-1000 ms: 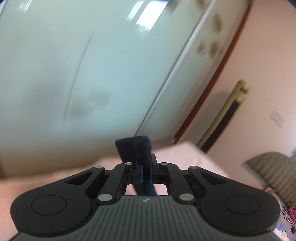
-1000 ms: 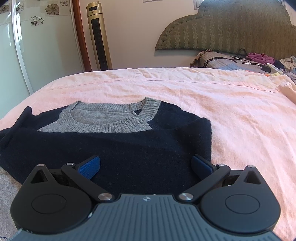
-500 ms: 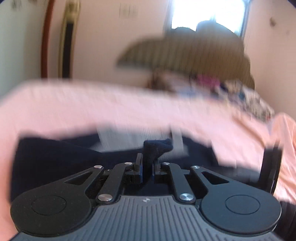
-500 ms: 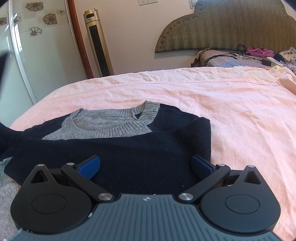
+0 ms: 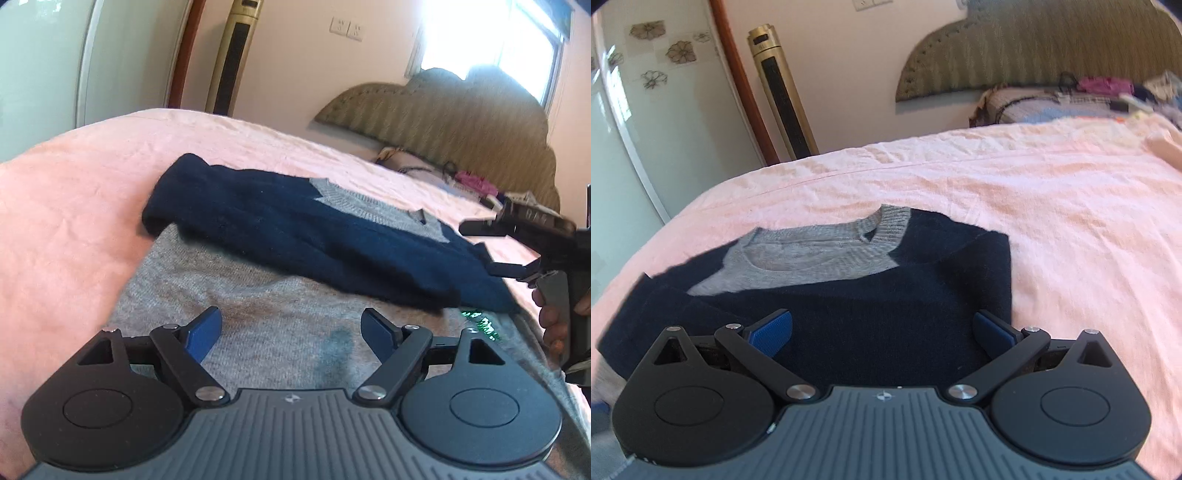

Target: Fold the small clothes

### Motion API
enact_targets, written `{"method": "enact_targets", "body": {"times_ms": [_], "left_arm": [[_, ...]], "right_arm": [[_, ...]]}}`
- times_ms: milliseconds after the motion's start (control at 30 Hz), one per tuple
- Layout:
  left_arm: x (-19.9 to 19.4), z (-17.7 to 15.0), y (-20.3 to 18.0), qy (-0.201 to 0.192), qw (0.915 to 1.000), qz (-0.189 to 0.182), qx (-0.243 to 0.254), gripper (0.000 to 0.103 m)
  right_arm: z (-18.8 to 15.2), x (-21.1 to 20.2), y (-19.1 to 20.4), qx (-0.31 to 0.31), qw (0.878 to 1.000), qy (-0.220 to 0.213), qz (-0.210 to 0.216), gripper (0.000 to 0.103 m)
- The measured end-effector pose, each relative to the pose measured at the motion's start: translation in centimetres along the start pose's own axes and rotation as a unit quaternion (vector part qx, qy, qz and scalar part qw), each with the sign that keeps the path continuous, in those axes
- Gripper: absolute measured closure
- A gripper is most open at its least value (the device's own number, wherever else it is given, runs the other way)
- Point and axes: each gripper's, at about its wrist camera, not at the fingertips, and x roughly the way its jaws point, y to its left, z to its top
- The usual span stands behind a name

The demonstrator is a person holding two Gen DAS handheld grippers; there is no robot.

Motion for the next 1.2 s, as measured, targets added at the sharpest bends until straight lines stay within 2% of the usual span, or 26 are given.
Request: {"method": "enact_targets", "body": {"times_ms": [67, 167, 200, 233, 267, 300, 333, 367, 400, 433, 500, 600, 667, 800, 833, 900, 1000, 1200], "left_arm": [[0.4, 0.2, -0.2, 0.007, 1.0000, 0.004, 0.004, 0.009], [0.6, 0.4, -0.8, 0.012, 0.9997, 0.007, 0.021, 0.006], [0.7, 0.4, -0.8, 0.011, 0.9997, 0.005, 0.019, 0.006], [0.8, 0.4, -0.7, 0.009, 0.9998, 0.003, 0.015, 0.006], [1.2, 0.3, -0.8, 0.007, 0.9999, 0.000, 0.010, 0.006], [1.3, 0.3, -0.6, 0.006, 1.0000, -0.002, 0.006, 0.006], [1.2, 0.3, -0.6, 0.005, 1.0000, -0.003, 0.005, 0.006], [1.2, 0.2, -0.7, 0.006, 1.0000, -0.003, 0.006, 0.006], [1.1, 0.2, -0.8, 0.006, 1.0000, -0.002, 0.008, 0.006], [1.1, 0.2, -0.8, 0.006, 0.9999, -0.002, 0.008, 0.006], [1.2, 0.1, -0.7, 0.005, 1.0000, -0.004, 0.005, 0.005], [1.2, 0.1, -0.7, 0.005, 1.0000, -0.005, 0.005, 0.005], [1.2, 0.1, -0.7, 0.005, 1.0000, -0.005, 0.004, 0.005], [1.2, 0.0, -0.7, 0.005, 1.0000, -0.007, 0.003, 0.004], [1.2, 0.0, -0.7, 0.005, 1.0000, -0.007, 0.004, 0.004], [1.2, 0.1, -0.8, 0.006, 1.0000, -0.006, 0.005, 0.004], [1.3, 0.2, -1.0, 0.011, 0.9999, -0.002, 0.011, 0.004], [1.5, 0.1, -1.5, 0.016, 0.9996, 0.002, 0.025, 0.000]], "right_arm": [[0.2, -0.4, 1.2, 0.034, 0.997, 0.024, 0.065, 0.001], [-0.1, 1.8, 2.7, 0.063, 0.985, 0.111, 0.114, 0.017], [-0.4, 2.7, 3.1, 0.068, 0.982, 0.133, 0.112, 0.029], [-0.5, 3.1, 3.5, 0.061, 0.984, 0.132, 0.105, 0.038], [-0.6, 3.2, 4.1, 0.049, 0.986, 0.128, 0.101, 0.041], [-0.6, 3.5, 4.6, 0.048, 0.984, 0.135, 0.102, 0.049], [-0.7, 3.8, 4.9, 0.048, 0.983, 0.140, 0.106, 0.062], [-0.9, 4.0, 5.3, 0.041, 0.983, 0.146, 0.107, 0.070], [-1.0, 4.3, 5.7, 0.028, 0.983, 0.152, 0.101, 0.086], [-1.1, 4.3, 6.0, 0.016, 0.984, 0.152, 0.095, 0.089], [-0.8, 3.6, 6.4, -0.005, 0.986, 0.138, 0.091, 0.091], [1.5, 1.1, 5.8, -0.018, 0.991, 0.093, 0.098, 0.092], [3.1, -0.1, 4.5, -0.031, 0.994, 0.074, 0.077, 0.092], [3.9, -0.2, -0.2, -0.022, 0.996, 0.085, 0.005, 0.092], [3.5, 0.0, -1.0, -0.017, 0.996, 0.092, -0.001, 0.092], [2.3, 0.5, -2.5, -0.011, 0.995, 0.103, -0.007, 0.092], [1.4, 0.2, -3.0, -0.004, 0.996, 0.087, -0.003, 0.092], [3.4, -1.1, -3.9, 0.008, 0.999, 0.049, -0.015, 0.092]]}}
